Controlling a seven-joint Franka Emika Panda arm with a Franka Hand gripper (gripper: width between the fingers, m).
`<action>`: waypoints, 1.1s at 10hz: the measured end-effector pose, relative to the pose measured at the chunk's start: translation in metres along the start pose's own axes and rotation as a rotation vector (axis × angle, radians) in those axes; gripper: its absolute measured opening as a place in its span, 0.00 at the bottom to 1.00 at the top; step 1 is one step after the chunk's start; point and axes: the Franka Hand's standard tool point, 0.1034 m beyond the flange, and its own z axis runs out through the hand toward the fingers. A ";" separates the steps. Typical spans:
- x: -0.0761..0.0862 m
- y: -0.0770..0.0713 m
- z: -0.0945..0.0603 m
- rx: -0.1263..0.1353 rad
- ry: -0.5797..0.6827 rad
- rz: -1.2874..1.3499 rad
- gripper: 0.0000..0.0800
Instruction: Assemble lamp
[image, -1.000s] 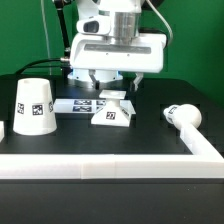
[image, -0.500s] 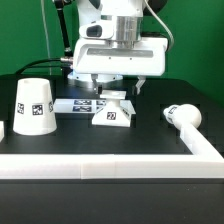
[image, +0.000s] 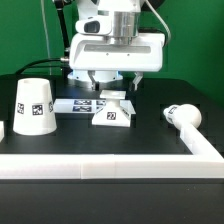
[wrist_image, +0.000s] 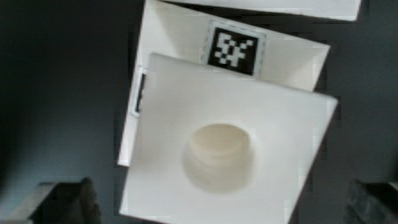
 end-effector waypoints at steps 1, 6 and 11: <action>-0.001 0.001 0.001 0.000 0.000 -0.008 0.88; -0.006 -0.001 0.012 0.002 -0.017 -0.022 0.88; -0.008 -0.003 0.019 0.003 -0.017 -0.040 0.88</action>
Offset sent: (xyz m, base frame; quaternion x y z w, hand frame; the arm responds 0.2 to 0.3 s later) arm -0.0008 0.0019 -0.0041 0.0002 0.0063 0.0035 1.0000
